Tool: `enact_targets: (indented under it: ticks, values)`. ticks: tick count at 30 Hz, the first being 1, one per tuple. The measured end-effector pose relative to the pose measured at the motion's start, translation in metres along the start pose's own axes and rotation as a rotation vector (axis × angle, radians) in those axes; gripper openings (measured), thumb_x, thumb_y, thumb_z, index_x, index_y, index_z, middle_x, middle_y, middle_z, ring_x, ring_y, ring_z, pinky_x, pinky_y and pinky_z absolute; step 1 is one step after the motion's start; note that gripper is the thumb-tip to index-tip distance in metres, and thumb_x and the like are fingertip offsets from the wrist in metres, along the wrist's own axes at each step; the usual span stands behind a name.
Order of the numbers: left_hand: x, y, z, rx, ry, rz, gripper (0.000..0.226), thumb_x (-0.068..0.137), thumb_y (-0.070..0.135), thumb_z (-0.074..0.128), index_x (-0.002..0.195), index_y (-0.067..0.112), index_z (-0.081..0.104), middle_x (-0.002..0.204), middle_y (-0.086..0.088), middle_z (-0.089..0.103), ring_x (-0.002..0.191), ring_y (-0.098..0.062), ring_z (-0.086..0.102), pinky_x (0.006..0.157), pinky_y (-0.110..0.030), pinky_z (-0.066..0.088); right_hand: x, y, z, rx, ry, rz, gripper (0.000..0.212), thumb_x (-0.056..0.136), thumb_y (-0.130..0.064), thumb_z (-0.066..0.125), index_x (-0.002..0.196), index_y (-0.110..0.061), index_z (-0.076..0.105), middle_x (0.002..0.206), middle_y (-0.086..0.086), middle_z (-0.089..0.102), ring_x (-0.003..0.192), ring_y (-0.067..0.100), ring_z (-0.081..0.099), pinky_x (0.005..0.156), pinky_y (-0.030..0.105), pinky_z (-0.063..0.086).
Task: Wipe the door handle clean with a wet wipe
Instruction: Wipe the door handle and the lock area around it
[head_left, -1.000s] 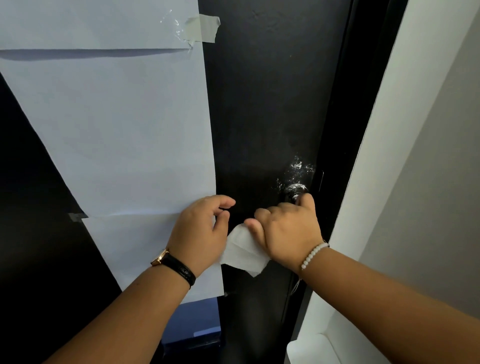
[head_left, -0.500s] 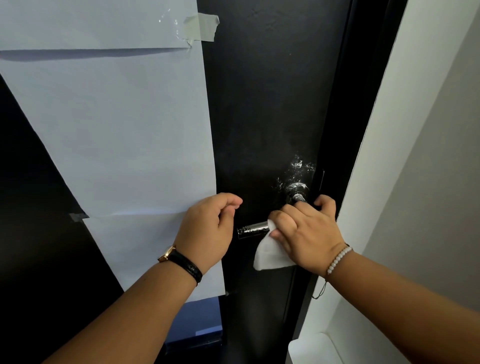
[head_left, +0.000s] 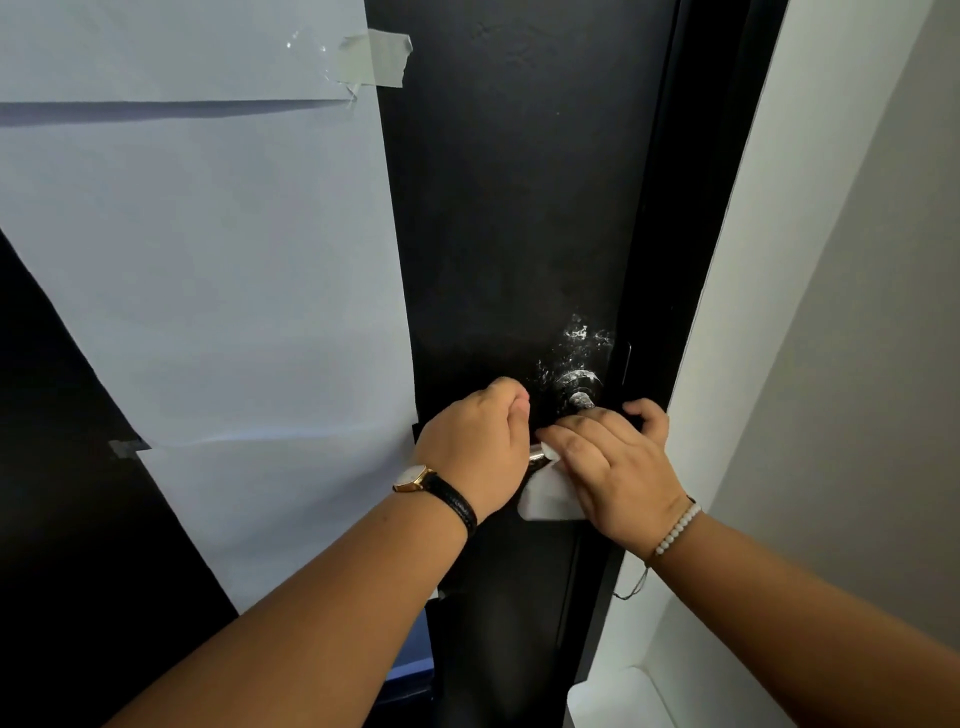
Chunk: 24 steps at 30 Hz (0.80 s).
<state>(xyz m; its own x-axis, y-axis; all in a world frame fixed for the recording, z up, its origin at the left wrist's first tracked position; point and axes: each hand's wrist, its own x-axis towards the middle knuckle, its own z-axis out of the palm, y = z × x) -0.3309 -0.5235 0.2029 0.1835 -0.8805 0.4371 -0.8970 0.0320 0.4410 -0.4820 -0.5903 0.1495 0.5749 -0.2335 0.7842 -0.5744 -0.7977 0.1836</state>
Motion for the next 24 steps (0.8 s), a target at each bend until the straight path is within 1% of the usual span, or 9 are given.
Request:
enact_targets:
  ticks: [3,7,11,14,16,18,21,24]
  values:
    - [0.000,-0.003,-0.001,0.033,-0.048,0.010,0.027,0.095,0.030,0.031,0.106,0.024,0.055,0.092,0.000,0.068,0.080,-0.020,0.059,0.064,-0.035,0.049,-0.002,0.009,0.001,0.044,0.001,0.011,0.025,0.086,-0.018,0.046,0.106,-0.021,0.060,0.098,-0.005,0.071,0.105,0.010,0.052,0.095,0.045,0.024]
    - [0.002,-0.004,0.000,0.060,-0.072,0.012,0.028,0.095,0.030,0.030,0.106,0.024,0.055,0.084,0.000,0.066,0.071,-0.017,0.055,0.057,-0.030,0.042,-0.002,0.014,-0.005,0.058,-0.052,0.049,0.025,0.089,-0.021,0.042,0.106,-0.022,0.060,0.107,-0.005,0.070,0.113,0.012,0.052,0.093,0.043,0.026]
    - [0.002,-0.005,0.003,0.065,-0.112,-0.004,0.031,0.095,0.032,0.029,0.105,0.022,0.057,0.080,0.000,0.064,0.069,-0.017,0.056,0.053,-0.027,0.040,0.003,0.003,-0.012,0.044,-0.086,0.095,0.023,0.089,-0.021,0.043,0.101,-0.021,0.062,0.103,-0.006,0.070,0.111,0.010,0.052,0.090,0.040,0.029]
    - [0.004,-0.005,0.003,0.071,-0.144,-0.023,0.033,0.095,0.034,0.028,0.106,0.023,0.057,0.083,0.000,0.065,0.071,-0.017,0.057,0.053,-0.027,0.040,0.002,0.000,-0.014,0.043,-0.131,0.089,0.024,0.088,-0.021,0.044,0.105,-0.021,0.061,0.103,-0.006,0.070,0.109,0.012,0.054,0.090,0.039,0.033]
    - [0.005,-0.005,0.003,0.071,-0.145,-0.035,0.032,0.095,0.034,0.029,0.106,0.024,0.057,0.085,0.000,0.066,0.072,-0.017,0.056,0.053,-0.026,0.040,0.001,0.005,-0.013,0.152,-0.136,0.068,0.026,0.090,-0.021,0.044,0.109,-0.017,0.062,0.105,0.000,0.070,0.110,0.016,0.056,0.094,0.035,0.038]
    - [0.004,-0.005,0.004,0.075,-0.137,-0.034,0.032,0.094,0.034,0.029,0.105,0.024,0.057,0.084,0.002,0.066,0.071,-0.016,0.056,0.055,-0.027,0.041,0.001,0.009,-0.015,0.300,-0.136,0.089,0.030,0.094,-0.024,0.040,0.110,-0.013,0.063,0.108,0.004,0.069,0.113,0.017,0.055,0.100,0.029,0.040]
    - [0.003,-0.005,0.004,0.075,-0.123,-0.033,0.032,0.094,0.032,0.029,0.105,0.024,0.058,0.083,0.003,0.064,0.071,-0.014,0.053,0.054,-0.025,0.038,0.002,0.011,-0.019,0.459,-0.118,0.188,0.035,0.095,-0.028,0.038,0.109,-0.010,0.065,0.112,-0.001,0.065,0.117,0.010,0.051,0.105,0.019,0.037]
    - [0.003,-0.004,0.004,0.070,-0.110,-0.032,0.032,0.094,0.031,0.029,0.106,0.025,0.058,0.085,0.003,0.066,0.071,-0.013,0.054,0.054,-0.025,0.039,0.003,0.011,-0.022,0.517,-0.099,0.294,0.031,0.091,-0.026,0.045,0.108,-0.011,0.065,0.115,-0.007,0.060,0.117,0.004,0.050,0.104,0.013,0.035]
